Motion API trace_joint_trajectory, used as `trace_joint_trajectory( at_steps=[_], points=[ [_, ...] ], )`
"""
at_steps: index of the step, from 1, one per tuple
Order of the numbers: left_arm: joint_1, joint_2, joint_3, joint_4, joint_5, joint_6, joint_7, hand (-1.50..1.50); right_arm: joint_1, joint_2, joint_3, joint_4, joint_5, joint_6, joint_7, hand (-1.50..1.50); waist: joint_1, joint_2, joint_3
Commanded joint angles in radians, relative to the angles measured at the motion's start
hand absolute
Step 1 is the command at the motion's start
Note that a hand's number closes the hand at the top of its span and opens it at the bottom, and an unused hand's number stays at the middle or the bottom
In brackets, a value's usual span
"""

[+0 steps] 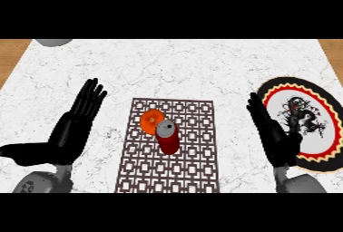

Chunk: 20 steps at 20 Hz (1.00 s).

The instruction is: Pick the can from the placemat and place it in the plate

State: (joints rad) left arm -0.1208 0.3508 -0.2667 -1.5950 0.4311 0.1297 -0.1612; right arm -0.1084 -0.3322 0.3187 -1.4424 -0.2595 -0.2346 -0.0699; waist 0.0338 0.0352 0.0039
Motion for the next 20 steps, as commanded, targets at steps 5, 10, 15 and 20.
trace_joint_trajectory(
  at_steps=[5, 10, 15, 20],
  points=[
    [-0.117, 0.095, 0.006, 0.115, -0.168, 0.1, 0.116, 0.0, -0.336, 0.323, 0.181, 0.052, 0.059, -0.247, 0.308, -1.5, 0.03, -0.023, -0.004],
    [-0.129, 0.092, -0.028, 0.155, -0.191, 0.096, 0.158, 0.0, -0.499, 0.152, 0.41, 0.207, 0.434, -0.163, 0.45, 1.5, 0.037, -0.03, -0.013],
    [-0.186, 0.074, -0.017, 0.198, -0.234, 0.138, 0.224, 0.0, -0.526, 0.328, 0.594, 0.284, 0.355, -0.414, 0.568, -1.5, 0.003, -0.031, -0.004],
    [-0.158, 0.058, 0.007, 0.24, -0.234, 0.125, 0.182, 0.0, -0.653, 0.331, 0.716, 0.249, 0.552, -0.464, 0.812, -1.5, -0.022, -0.04, -0.006]
  ],
)
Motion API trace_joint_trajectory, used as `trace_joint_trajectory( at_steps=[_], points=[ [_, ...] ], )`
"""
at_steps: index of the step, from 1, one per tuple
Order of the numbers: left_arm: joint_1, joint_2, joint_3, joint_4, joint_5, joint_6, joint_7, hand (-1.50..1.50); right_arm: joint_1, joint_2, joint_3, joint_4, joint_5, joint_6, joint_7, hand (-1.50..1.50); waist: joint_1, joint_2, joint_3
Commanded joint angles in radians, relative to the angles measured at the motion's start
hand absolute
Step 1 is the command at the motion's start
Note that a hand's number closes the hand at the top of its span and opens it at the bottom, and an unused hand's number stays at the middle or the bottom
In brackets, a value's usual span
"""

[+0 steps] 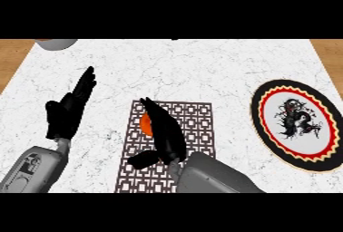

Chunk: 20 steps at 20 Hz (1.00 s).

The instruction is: Pick the can from the placemat and place it in the plate

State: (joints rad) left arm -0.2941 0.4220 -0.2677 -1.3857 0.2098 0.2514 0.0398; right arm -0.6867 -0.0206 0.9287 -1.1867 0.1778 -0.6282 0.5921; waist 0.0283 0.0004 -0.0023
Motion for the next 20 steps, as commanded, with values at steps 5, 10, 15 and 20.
trace_joint_trajectory(
  at_steps=[5, 10, 15, 20],
  points=[
    [0.004, -0.034, 0.014, -0.001, -0.038, 0.027, 0.038, 0.0, -0.175, -0.064, -0.026, -0.156, 0.209, 0.147, 0.307, -1.5, -0.038, -0.008, 0.002],
    [0.021, -0.035, 0.014, 0.004, -0.038, 0.021, 0.02, 0.0, -0.339, -0.07, -0.08, -0.093, 0.051, 0.495, 0.502, -1.5, -0.029, -0.008, 0.0],
    [0.058, -0.005, 0.04, 0.013, -0.035, -0.018, -0.031, 0.0, -0.385, -0.073, -0.139, -0.156, -0.065, 0.666, 0.667, -1.5, -0.033, -0.008, 0.001],
    [0.014, 0.004, 0.085, 0.072, -0.005, -0.065, -0.033, 0.0, -0.396, -0.085, -0.18, -0.074, -0.149, 0.758, 0.667, -1.5, -0.036, -0.001, 0.001]
  ],
)
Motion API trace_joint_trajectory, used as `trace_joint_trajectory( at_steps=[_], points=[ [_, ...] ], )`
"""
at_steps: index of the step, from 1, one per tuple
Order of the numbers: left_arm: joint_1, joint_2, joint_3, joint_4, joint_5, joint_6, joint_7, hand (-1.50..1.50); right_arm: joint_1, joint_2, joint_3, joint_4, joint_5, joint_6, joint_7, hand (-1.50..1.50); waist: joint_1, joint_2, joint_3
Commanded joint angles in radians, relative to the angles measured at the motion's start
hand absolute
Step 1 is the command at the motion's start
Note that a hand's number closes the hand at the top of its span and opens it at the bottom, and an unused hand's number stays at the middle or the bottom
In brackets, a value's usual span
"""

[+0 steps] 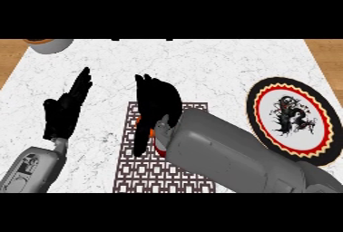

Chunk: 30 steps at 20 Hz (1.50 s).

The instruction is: Pick the can from the placemat and place it in the plate

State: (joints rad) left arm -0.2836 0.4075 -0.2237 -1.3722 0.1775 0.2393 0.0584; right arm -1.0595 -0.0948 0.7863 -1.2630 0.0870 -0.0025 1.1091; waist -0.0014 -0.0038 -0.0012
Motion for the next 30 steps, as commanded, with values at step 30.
trace_joint_trajectory(
  at_steps=[30],
  points=[
    [-0.048, -0.052, 0.108, 0.007, -0.073, -0.084, 0.043, 0.0, 0.173, 0.094, 0.012, 0.311, 0.039, 0.206, -0.033, -1.5, 0.012, 0.005, 0.001]
  ],
)
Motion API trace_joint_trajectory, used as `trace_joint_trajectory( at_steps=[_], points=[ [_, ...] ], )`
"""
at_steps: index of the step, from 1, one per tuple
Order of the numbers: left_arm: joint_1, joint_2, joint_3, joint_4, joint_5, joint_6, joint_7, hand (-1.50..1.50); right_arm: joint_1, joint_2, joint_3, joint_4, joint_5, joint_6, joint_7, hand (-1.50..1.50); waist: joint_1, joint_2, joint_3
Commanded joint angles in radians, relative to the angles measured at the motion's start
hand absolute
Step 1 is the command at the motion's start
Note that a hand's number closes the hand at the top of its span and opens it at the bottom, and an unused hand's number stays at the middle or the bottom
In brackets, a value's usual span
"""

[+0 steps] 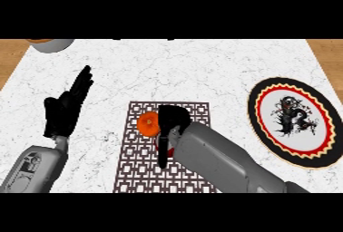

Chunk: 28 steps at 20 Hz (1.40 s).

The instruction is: Pick the can from the placemat and place it in the plate

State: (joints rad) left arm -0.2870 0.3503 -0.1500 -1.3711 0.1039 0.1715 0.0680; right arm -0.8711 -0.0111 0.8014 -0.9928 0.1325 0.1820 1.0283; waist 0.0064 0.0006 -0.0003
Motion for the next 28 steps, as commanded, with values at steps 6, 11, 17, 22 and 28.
trace_joint_trajectory(
  at_steps=[6, 11, 17, 22, 28],
  points=[
    [0.046, -0.029, 0.016, -0.048, -0.037, -0.016, 0.015, 0.0, 0.011, 0.011, 0.018, 0.106, 0.12, -0.049, -0.086, 1.5, 0.007, 0.001, 0.0],
    [0.026, -0.055, 0.037, -0.046, -0.07, -0.014, 0.032, 0.0, 0.061, 0.011, -0.036, 0.051, 0.195, 0.009, -0.087, 1.5, -0.002, -0.001, 0.0],
    [0.082, -0.02, 0.091, -0.023, -0.044, -0.017, -0.002, 0.0, 0.206, -0.414, -0.042, -0.098, 0.203, -0.014, -0.294, 1.5, -0.095, -0.022, 0.003],
    [0.117, -0.026, 0.113, -0.02, -0.05, 0.025, -0.001, 0.0, 0.291, -0.722, -0.166, -0.06, 0.199, -0.101, -0.548, 1.5, -0.181, -0.025, 0.012],
    [0.134, -0.008, 0.13, -0.038, -0.038, 0.013, -0.003, 0.0, 0.364, -0.962, -0.369, -0.074, 0.14, -0.315, -0.952, 1.5, -0.177, -0.027, 0.015]
  ],
)
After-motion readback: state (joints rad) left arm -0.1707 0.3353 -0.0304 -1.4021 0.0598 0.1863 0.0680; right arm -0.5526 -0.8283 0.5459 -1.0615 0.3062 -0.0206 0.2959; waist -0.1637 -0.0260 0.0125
